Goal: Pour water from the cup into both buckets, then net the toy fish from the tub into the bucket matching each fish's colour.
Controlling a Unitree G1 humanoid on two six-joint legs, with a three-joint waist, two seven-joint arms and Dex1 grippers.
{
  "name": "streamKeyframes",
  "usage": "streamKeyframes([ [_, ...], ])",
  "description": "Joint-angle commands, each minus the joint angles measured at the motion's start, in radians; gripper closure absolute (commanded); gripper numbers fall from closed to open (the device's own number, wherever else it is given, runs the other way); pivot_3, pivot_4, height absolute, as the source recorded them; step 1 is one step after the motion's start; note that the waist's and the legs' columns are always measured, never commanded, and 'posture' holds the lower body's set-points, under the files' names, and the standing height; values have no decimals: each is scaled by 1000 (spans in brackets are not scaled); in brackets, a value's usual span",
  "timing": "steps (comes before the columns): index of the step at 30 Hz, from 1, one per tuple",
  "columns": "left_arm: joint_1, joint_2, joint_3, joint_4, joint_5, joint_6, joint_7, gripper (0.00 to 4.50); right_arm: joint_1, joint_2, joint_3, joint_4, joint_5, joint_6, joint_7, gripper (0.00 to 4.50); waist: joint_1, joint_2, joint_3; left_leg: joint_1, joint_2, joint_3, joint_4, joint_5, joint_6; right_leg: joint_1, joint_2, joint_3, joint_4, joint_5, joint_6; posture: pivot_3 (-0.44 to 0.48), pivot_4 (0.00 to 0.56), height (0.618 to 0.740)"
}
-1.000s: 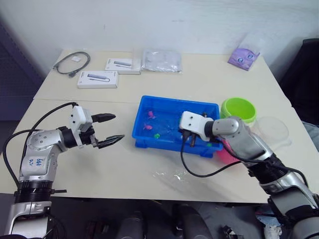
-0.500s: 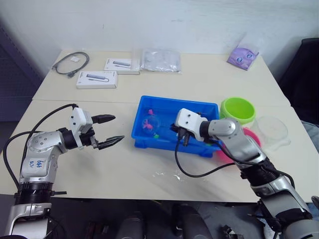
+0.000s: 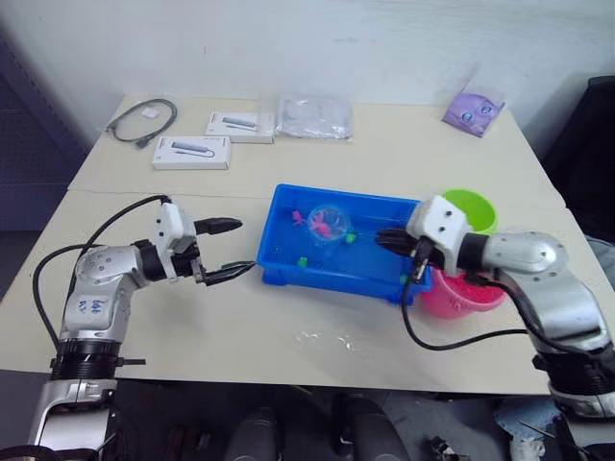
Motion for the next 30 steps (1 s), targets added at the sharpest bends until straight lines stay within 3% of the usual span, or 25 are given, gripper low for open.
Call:
streamKeyframes([
  [1, -53, -14, -25, 2, -12, -15, -49, 11, 119, -51, -174, -142, 87, 58, 3, 4500, 5, 0, 0, 0, 0, 0, 0, 0, 0, 0, 0, 0, 0, 0, 0, 0, 150, 740],
  [5, -112, -57, -57, 41, -10, -26, -82, 11, 270, -41, -371, -270, 183, 139, -34, 4500, 11, 0, 0, 0, 0, 0, 1, 0, 0, 1, 0, 0, 0, 0, 0, 0, 150, 740],
  [11, -153, -116, -100, 65, -9, -17, -120, 11, 522, 52, -659, -392, 200, 68, -91, 4500, 25, 0, 0, 1, 0, 0, 0, 0, 1, 2, 2, 0, -1, 1, 1, 0, 150, 740],
  [17, -207, -152, -116, 141, -2, -42, -164, 11, 740, 133, -845, -416, 179, -67, -84, 4500, 28, 0, 0, 6, 0, 2, 1, 0, 1, 7, 4, 2, -2, 1, 2, 0, 150, 740],
  [22, -244, -186, -114, 168, -11, -28, -169, 11, 883, 219, -893, -294, 47, -395, -80, 4500, 28, 0, 0, 10, 0, 1, 0, -3, 6, 13, 5, 3, -4, 1, 2, 0, 150, 740],
  [30, -239, -200, -115, 148, -8, -9, -156, 11, 883, 227, -807, 66, -300, -1054, -262, 4500, 10, 0, 0, 17, 0, 5, -1, -3, 6, 17, 4, 6, -6, 1, 2, 0, 150, 740],
])
